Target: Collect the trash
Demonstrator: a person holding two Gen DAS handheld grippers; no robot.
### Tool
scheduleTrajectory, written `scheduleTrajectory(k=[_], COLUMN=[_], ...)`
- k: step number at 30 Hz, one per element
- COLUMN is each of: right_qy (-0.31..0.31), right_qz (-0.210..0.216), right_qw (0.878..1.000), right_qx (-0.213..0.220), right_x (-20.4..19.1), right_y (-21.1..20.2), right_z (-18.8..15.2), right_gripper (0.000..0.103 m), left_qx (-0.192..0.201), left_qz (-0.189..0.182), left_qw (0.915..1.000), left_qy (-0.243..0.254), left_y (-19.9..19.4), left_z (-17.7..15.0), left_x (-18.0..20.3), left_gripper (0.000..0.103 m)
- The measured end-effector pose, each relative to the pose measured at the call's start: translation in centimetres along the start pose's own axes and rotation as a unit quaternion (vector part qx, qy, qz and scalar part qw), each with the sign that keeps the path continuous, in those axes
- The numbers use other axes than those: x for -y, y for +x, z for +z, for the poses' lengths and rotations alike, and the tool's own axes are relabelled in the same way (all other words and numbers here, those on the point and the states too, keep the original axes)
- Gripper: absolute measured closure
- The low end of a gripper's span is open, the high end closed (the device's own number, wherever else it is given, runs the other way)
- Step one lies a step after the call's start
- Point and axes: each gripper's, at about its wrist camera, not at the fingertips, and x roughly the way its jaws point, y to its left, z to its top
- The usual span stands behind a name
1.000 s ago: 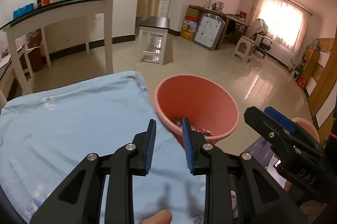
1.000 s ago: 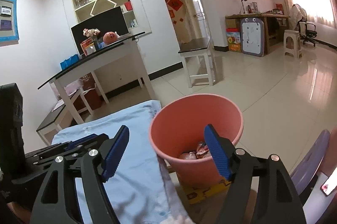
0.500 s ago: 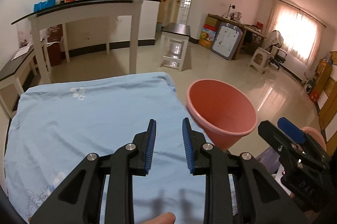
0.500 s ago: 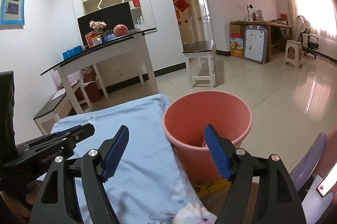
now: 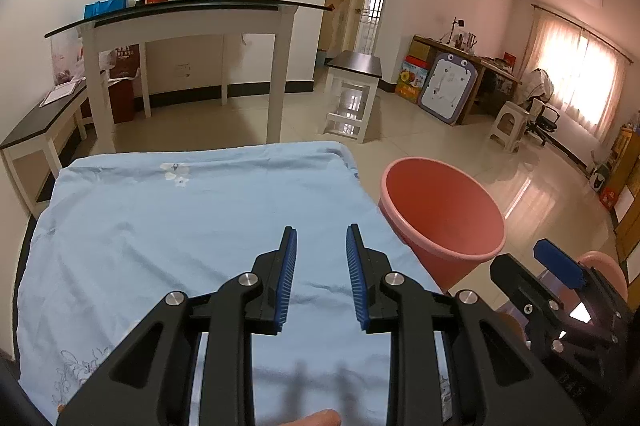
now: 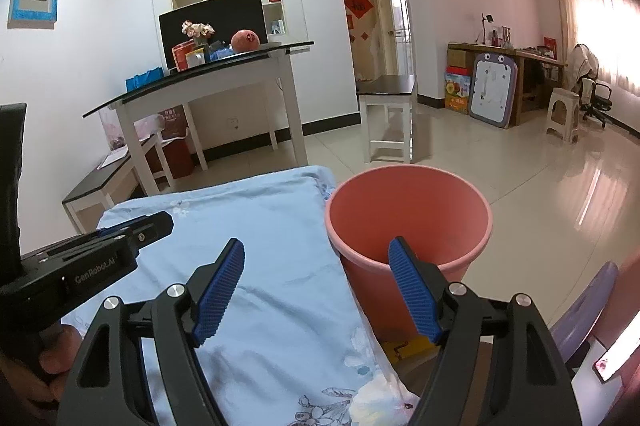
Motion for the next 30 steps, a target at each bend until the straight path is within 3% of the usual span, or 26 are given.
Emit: scheduleTrajectory(k=[30], right_qy=[0.007], right_qz=[0.004], right_qw=[1.0], right_qx=[-0.025], right_x=[1.1], right_y=[2.1], right_z=[-1.2], right_gripper=[0.029], left_qx=[-0.018], left_qz=[0.007], left_qw=[0.9997], left_qy=[0.013], left_y=[1.7], left_z=[-0.1], left_x=[1.1], left_gripper=[0.077])
